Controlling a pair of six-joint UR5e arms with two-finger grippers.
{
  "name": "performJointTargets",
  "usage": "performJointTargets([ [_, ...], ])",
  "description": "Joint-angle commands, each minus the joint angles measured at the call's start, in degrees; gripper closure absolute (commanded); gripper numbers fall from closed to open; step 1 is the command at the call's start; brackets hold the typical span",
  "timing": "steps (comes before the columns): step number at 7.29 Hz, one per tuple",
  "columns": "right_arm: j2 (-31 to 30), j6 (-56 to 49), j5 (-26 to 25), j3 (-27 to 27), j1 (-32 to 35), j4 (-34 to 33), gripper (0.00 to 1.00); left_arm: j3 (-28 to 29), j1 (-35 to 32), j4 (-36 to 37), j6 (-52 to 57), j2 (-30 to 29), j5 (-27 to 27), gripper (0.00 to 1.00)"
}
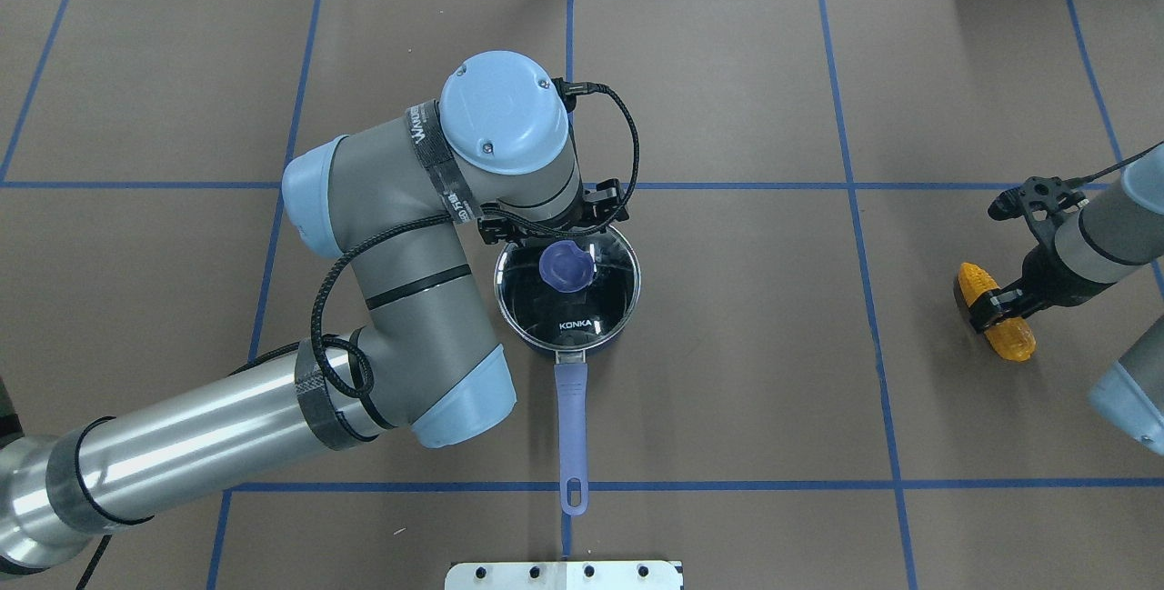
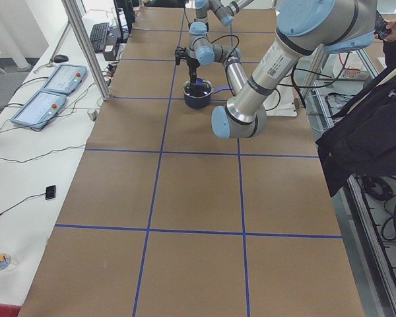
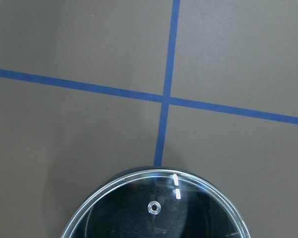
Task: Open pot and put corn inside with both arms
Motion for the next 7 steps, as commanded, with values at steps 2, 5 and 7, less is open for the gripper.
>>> performJointTargets([
  [2,0.2,0.0,0.1,-0.8,-0.3,0.0,0.56,1.5,0.4,0.0,0.1,-1.0,0.0,0.02],
  [5,0.9,0.2,0.2,0.1,-0.2,0.1,0.76,1.7,0.4,0.1,0.4,-0.6,0.0,0.02],
  [7,2.2,0.1,1.2,0.2,1.5,-0.5,0.76,2.2,0.4,0.0,0.5,-0.6,0.0,0.02],
])
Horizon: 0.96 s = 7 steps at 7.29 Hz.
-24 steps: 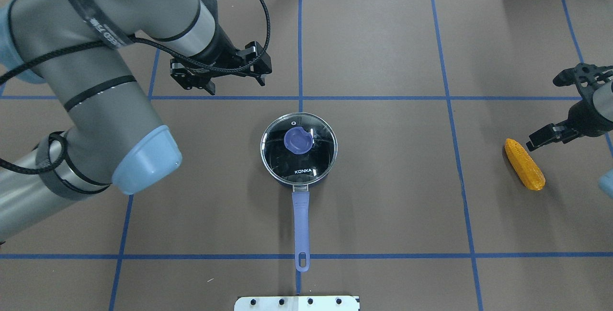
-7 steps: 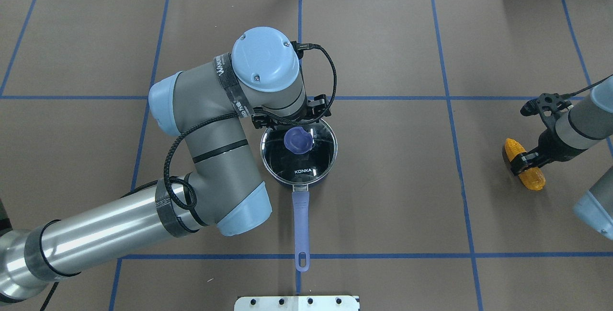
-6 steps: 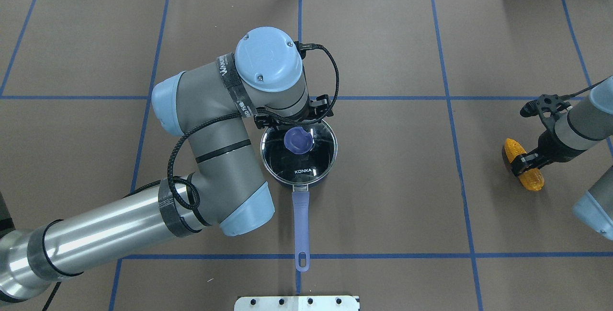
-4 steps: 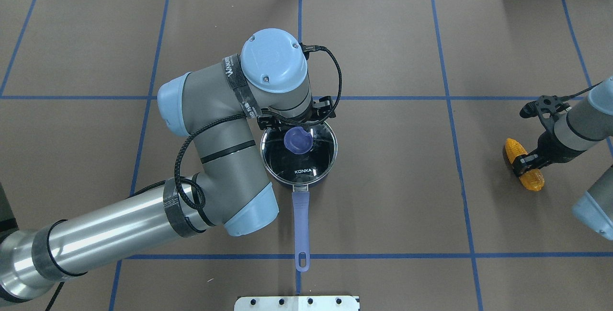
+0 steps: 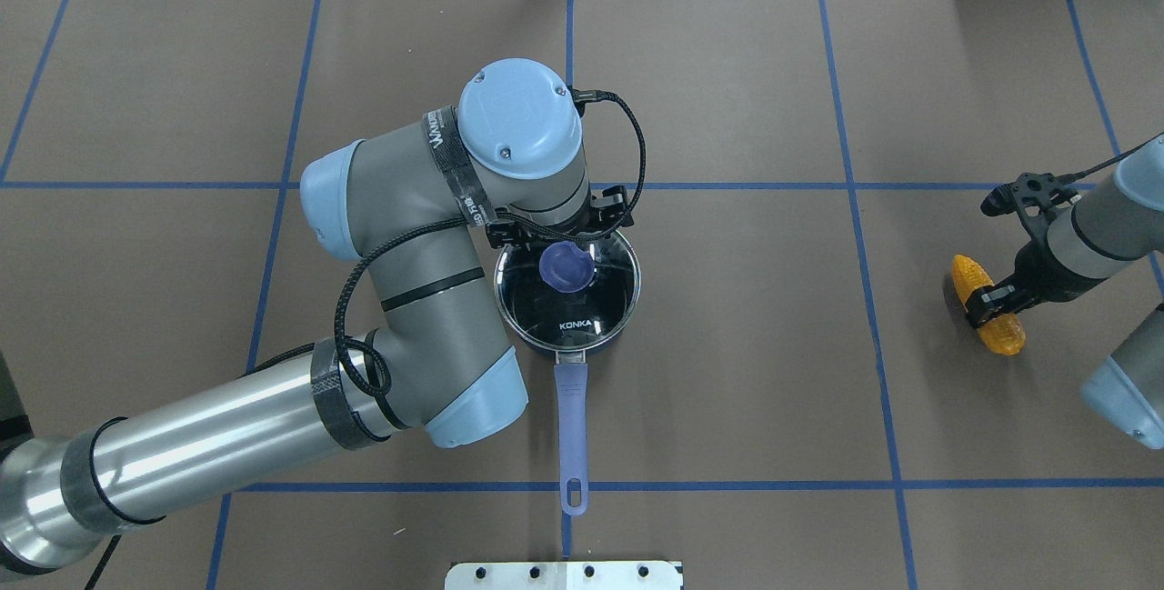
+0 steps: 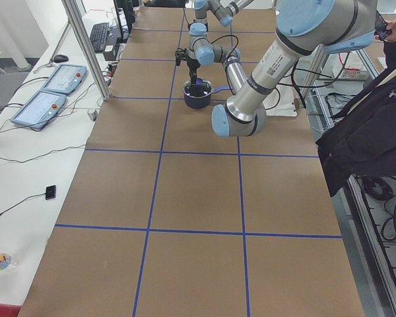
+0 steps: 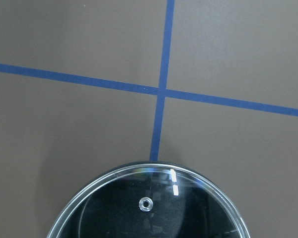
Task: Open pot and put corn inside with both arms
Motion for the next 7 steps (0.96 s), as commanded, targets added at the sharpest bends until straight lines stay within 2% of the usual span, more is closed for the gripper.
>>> performJointTargets([
  [1,1.2,-0.2,0.9,0.1,2.0,-0.6,0.76,0.4,0.1,0.1,0.1,0.0,0.0,0.02],
  [5,4.1,-0.7,2.4,-0.3,4.4,-3.1,0.76,0.2,1.4,0.2,0.3,0.2,0.1,0.03],
  [7,4.1,-0.7,2.4,-0.4,4.3,-3.1,0.76,0.1,1.4,0.7,1.9,0.2,-0.3,0.15],
])
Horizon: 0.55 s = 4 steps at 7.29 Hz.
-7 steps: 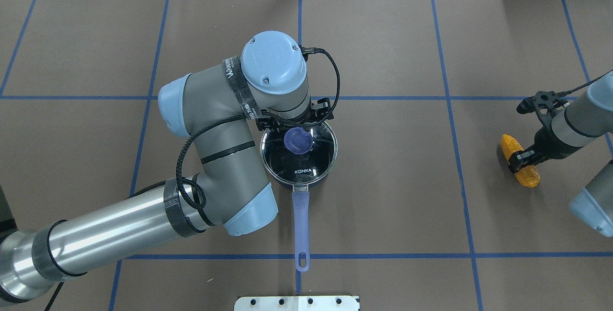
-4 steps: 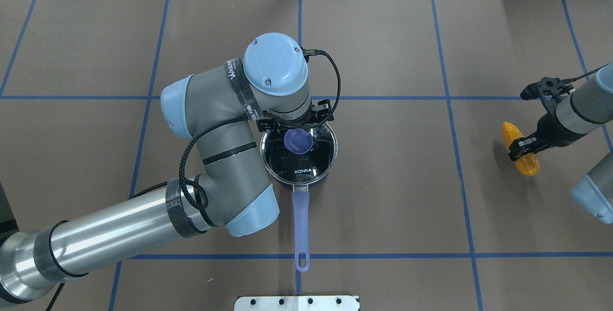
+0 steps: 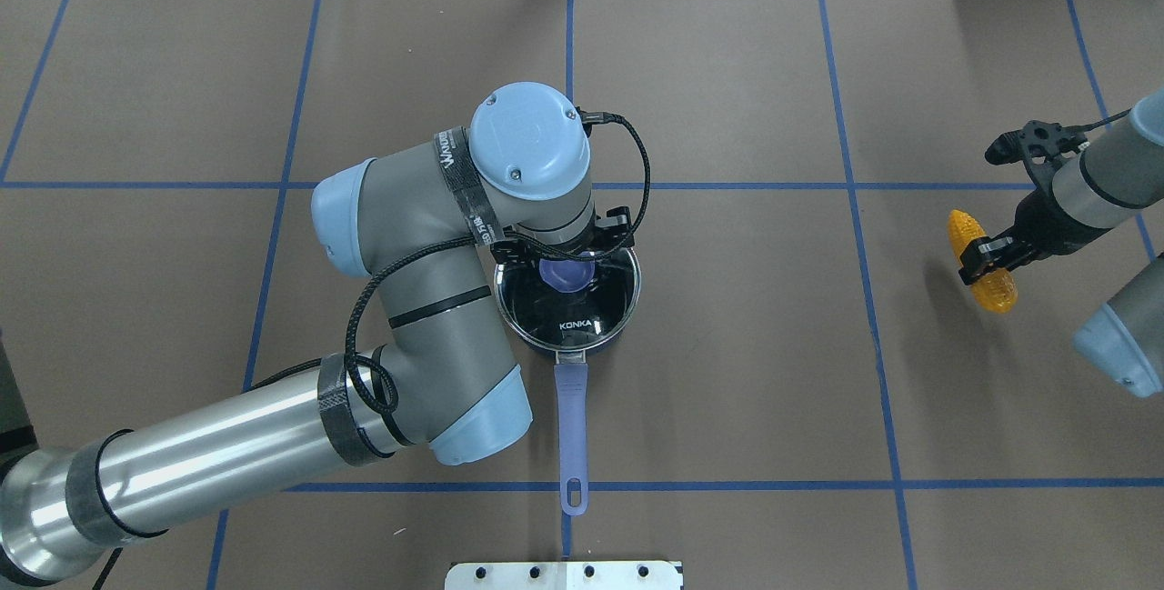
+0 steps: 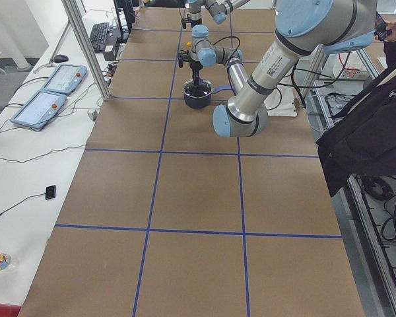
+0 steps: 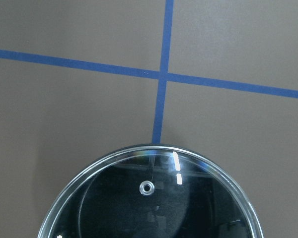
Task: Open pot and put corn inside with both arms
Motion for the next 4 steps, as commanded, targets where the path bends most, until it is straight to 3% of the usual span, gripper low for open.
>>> performJointTargets([
  [1,0.2,-0.1,-0.1,-0.1,0.1,-0.1,0.76,-0.1,0.1,0.3,0.7,0.1,-0.2,0.21],
  [4,0.5,-0.1,-0.1,-0.6,0.0,0.0,0.76,0.0,0.1,0.4,0.8,0.1,-0.1,0.42],
])
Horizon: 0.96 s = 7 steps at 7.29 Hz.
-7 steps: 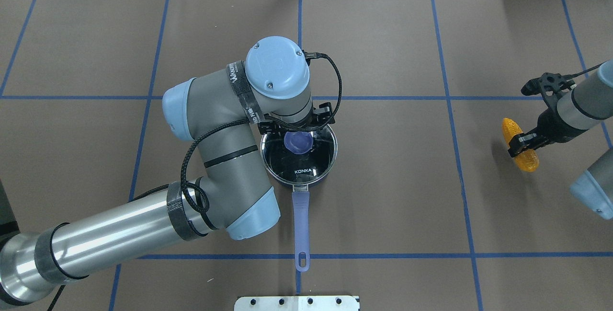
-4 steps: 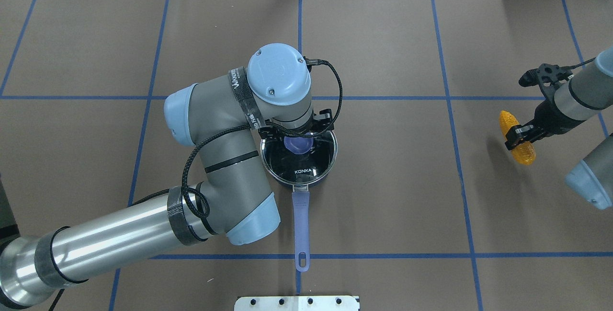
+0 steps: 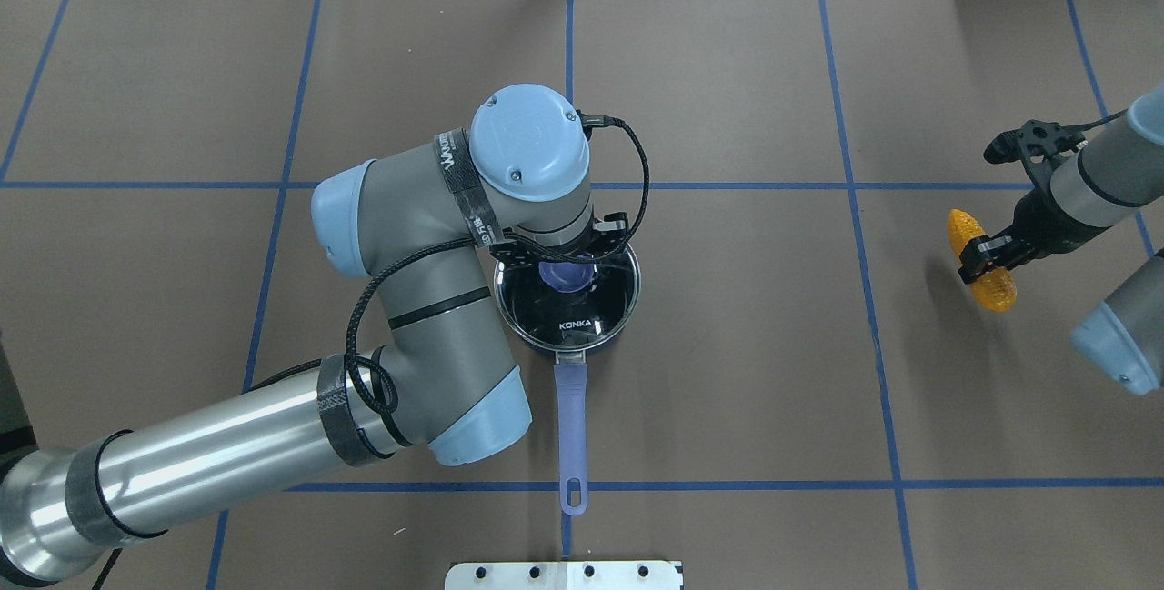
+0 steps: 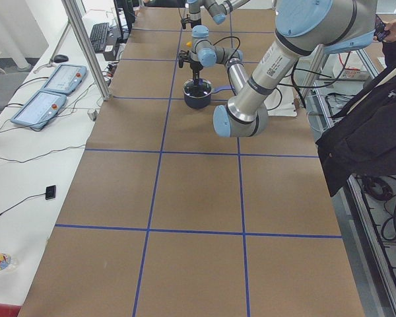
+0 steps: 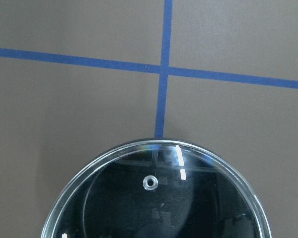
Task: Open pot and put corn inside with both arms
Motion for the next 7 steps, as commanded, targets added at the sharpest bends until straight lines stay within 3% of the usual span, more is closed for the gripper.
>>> performJointTargets([
  [1,0.2,0.0,-0.1,-0.2,0.0,-0.1,0.76,0.0,0.0,0.0,0.0,0.0,-0.1,0.47],
  [3,0.2,0.0,0.0,-0.1,0.0,-0.1,0.76,-1.1,-0.1,1.9,0.0,-0.1,-0.2,0.52],
  [7,0.8,0.3,-0.1,-0.1,0.0,-0.1,0.76,-4.6,-0.3,7.0,3.4,-0.1,-0.3,0.52],
])
